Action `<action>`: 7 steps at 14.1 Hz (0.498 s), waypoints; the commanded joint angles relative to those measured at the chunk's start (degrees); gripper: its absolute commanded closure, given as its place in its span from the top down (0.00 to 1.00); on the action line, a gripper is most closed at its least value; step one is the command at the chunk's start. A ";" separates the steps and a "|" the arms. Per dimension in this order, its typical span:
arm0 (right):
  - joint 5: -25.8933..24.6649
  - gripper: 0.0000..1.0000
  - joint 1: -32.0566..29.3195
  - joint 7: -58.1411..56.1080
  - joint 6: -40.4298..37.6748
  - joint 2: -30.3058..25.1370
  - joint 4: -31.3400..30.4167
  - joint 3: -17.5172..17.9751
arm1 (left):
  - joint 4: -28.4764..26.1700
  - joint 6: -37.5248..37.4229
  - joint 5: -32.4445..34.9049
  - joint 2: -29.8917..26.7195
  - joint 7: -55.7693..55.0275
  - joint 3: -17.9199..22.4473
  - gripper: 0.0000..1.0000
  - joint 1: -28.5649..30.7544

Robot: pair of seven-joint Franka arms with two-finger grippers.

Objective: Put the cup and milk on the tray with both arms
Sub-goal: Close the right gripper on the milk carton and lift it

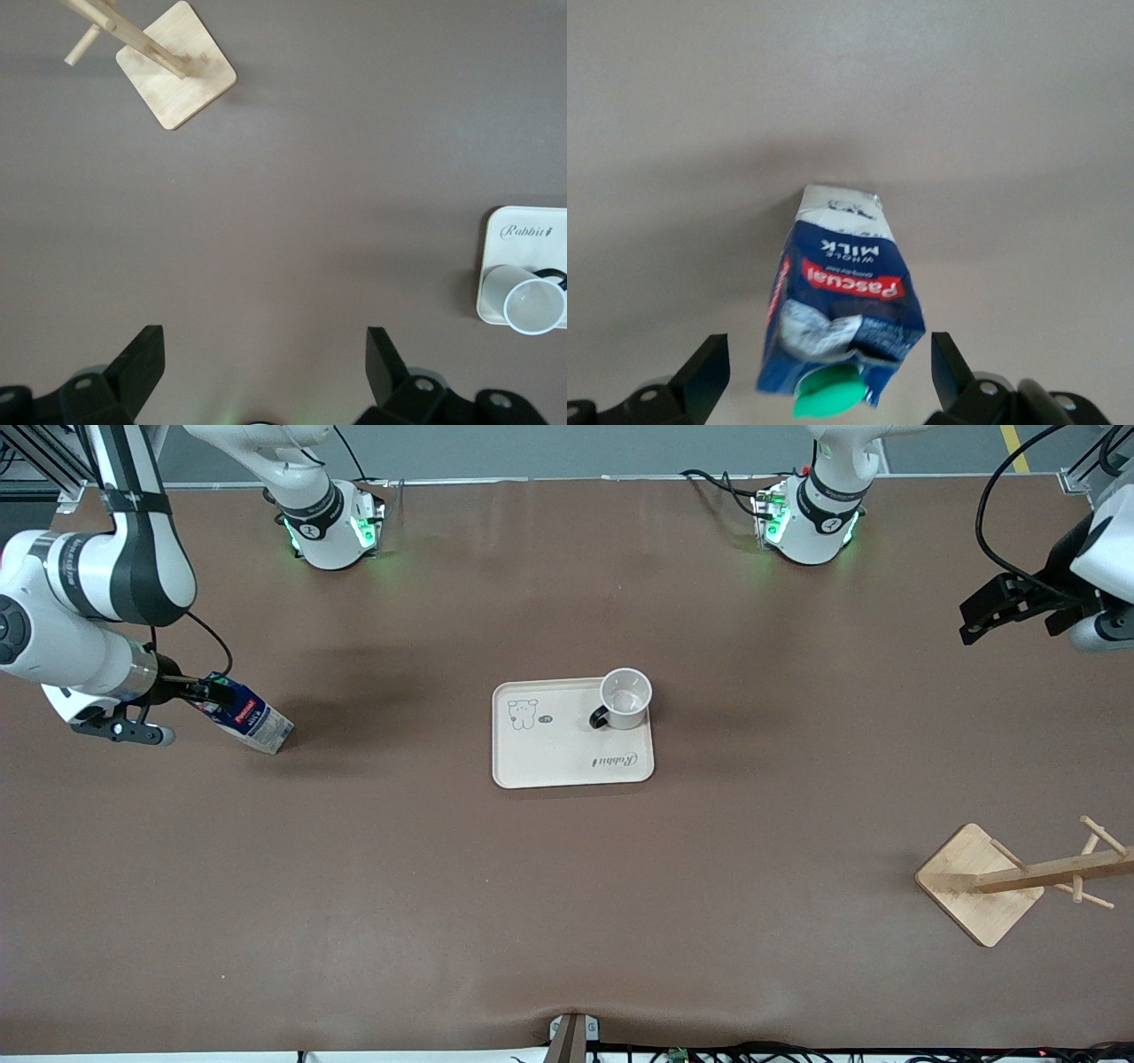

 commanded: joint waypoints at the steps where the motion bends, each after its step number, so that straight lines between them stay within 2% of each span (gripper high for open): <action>1: -0.96 1.00 -1.59 2.60 2.55 -0.90 -3.29 0.42 | -3.71 0.41 -0.82 -3.36 0.29 2.87 1.00 -3.14; 6: -0.34 0.99 -1.68 4.46 6.40 -1.77 -7.50 0.33 | -3.19 0.59 -0.64 -3.19 -0.07 2.52 1.00 -2.70; 7: -0.34 0.54 -1.85 4.37 5.81 -2.12 -7.51 0.33 | -3.19 0.59 -0.47 -3.10 0.02 2.43 1.00 -2.70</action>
